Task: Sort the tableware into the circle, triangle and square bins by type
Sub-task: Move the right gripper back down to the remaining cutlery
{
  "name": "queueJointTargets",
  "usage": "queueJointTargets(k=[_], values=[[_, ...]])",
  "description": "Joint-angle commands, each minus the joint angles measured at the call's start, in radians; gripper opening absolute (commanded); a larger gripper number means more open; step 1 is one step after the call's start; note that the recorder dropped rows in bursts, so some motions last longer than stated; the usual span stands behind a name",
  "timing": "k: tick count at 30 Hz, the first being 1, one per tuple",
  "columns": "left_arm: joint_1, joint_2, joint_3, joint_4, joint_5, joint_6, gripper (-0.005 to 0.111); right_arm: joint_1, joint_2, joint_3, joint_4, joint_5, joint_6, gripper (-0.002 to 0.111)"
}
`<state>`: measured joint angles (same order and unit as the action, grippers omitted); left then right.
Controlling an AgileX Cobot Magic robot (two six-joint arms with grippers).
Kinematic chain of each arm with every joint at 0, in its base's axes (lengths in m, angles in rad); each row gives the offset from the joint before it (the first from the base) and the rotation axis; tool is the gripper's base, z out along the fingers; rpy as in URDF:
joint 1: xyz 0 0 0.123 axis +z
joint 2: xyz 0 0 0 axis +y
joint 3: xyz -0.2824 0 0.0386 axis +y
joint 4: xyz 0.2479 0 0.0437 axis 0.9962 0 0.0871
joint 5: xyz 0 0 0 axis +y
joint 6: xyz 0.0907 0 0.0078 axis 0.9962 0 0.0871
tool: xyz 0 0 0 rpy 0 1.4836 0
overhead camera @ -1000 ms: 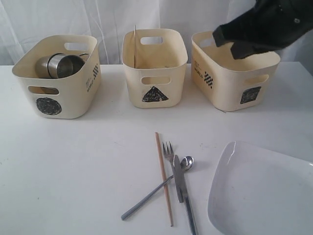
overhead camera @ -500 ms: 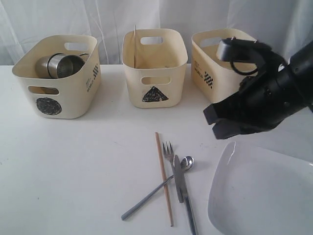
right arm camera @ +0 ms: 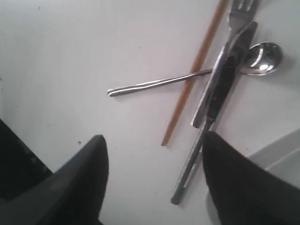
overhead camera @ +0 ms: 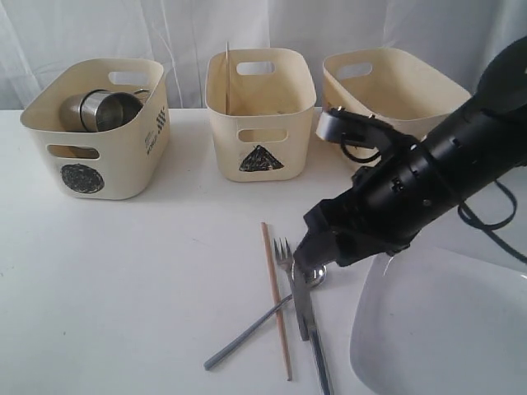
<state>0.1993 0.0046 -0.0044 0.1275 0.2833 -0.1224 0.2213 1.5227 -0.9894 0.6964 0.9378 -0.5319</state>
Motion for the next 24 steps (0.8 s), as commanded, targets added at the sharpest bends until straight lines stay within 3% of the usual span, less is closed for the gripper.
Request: queueJointTargets(k=[1,8,14,20,24], values=[[-0.005,-0.005,0.004,0.001,-0.001,-0.001,0.0,0.071,0.048,0.0,0.094,-0.001,-0.036,0.057],[-0.005,-0.005,0.004,0.001,-0.001,-0.001,0.0,0.128,0.145,-0.07,0.033,-0.014,-0.056,0.057],[-0.005,-0.005,0.004,0.001,-0.001,-0.001,0.0,0.128,0.183,-0.162,-0.195,-0.055,0.079,0.053],[-0.005,-0.005,0.004,0.001,-0.001,-0.001,0.0,0.128,0.238,-0.202,-0.237,-0.087,0.101,0.053],[-0.005,-0.005,0.004,0.001,-0.001,-0.001,0.0,0.128,0.291,-0.202,-0.353,-0.074,0.229,0.053]])
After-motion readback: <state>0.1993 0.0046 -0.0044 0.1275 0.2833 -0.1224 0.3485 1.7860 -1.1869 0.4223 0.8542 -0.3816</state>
